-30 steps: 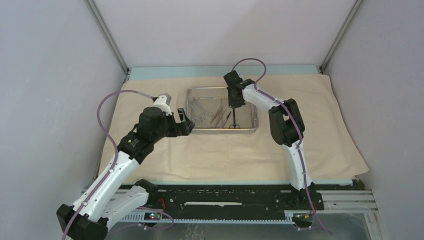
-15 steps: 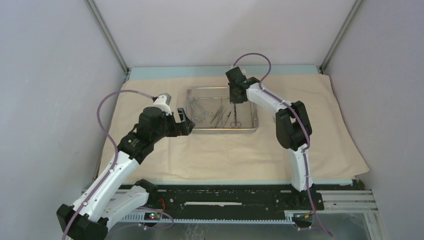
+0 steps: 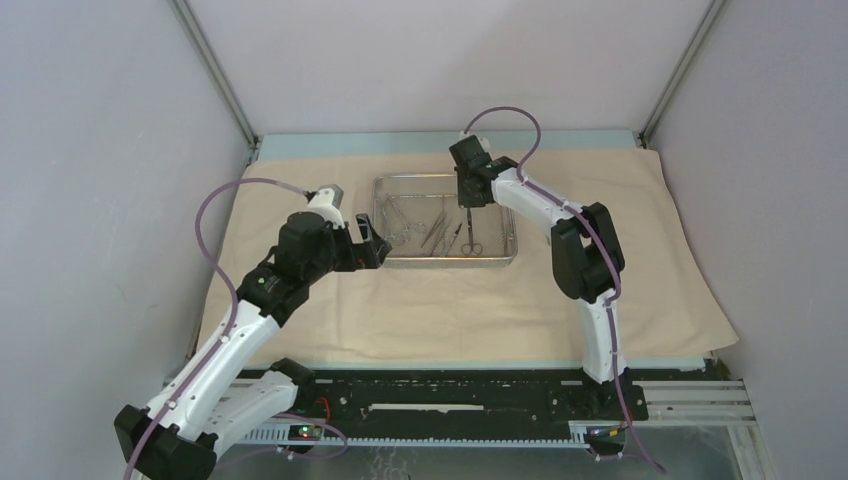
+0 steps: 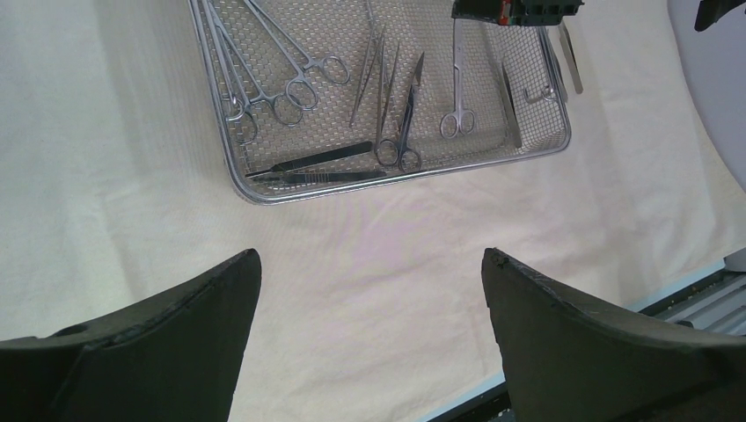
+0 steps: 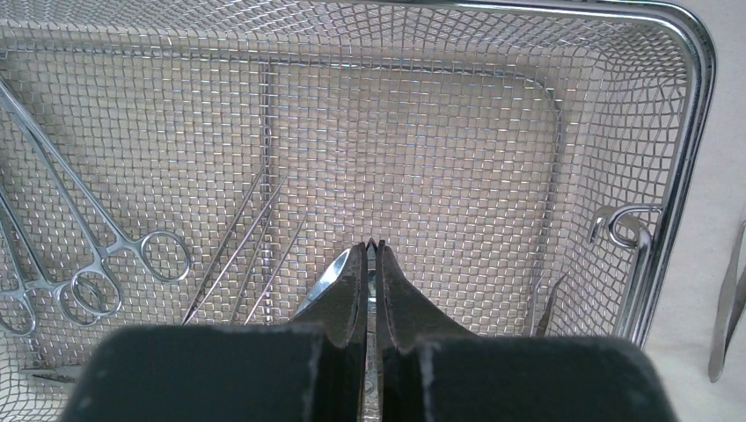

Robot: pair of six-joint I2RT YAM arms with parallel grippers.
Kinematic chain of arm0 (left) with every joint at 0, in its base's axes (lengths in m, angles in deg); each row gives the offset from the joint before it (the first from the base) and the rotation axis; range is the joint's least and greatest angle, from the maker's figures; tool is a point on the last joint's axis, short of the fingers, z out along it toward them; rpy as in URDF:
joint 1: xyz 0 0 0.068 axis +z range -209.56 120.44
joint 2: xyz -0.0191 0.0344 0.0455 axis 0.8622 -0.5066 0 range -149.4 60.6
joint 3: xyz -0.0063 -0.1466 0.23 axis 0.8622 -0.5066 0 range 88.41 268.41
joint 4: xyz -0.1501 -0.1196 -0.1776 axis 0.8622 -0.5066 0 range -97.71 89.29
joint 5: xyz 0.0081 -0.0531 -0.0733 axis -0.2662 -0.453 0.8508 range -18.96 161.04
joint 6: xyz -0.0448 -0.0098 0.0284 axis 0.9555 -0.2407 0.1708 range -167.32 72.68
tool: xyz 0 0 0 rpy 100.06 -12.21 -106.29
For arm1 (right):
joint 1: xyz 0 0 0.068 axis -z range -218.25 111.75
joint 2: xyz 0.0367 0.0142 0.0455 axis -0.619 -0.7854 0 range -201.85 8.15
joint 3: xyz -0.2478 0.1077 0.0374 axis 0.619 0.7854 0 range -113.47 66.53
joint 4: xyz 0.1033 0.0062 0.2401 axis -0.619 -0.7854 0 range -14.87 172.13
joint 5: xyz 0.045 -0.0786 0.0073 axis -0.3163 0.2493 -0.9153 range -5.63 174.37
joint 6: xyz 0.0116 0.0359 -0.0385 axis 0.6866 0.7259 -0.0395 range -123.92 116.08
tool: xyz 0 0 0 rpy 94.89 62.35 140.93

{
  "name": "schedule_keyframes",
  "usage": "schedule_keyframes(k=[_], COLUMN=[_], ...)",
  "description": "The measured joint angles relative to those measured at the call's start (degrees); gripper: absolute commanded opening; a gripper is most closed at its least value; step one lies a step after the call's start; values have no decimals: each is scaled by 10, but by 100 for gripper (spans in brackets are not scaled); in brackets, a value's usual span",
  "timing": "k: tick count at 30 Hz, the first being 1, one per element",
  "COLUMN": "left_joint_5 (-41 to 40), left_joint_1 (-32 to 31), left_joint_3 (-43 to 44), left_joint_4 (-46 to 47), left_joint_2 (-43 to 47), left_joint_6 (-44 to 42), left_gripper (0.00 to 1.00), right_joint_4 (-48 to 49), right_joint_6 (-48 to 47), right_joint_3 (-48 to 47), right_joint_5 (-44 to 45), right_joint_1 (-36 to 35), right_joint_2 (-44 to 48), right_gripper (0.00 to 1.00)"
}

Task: Open and lay out the surgical kit
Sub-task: Pick up the medical item from the container.

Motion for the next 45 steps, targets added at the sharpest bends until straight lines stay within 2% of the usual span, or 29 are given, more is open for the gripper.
schedule_keyframes(k=[9,29,38,45], left_joint_5=[0,0,2,7], left_joint_1=[0,0,0,0], left_joint_3=[0,0,0,0], left_joint_4=[8,10,12,14], left_joint_2=[-2,-2,-1,1], left_joint_6=[0,0,0,0], left_gripper=[100,100,100,100], right_joint_4=[0,-5,-38,-77], right_joint_6=[-4,-6,-2,20], right_joint_3=[6,28,66,148], right_joint_5=[6,58,75,71], right_joint_1=[-4,-29,-46,-54], right_joint_2=[15,132,240,346], right_gripper=[0,0,0,0])
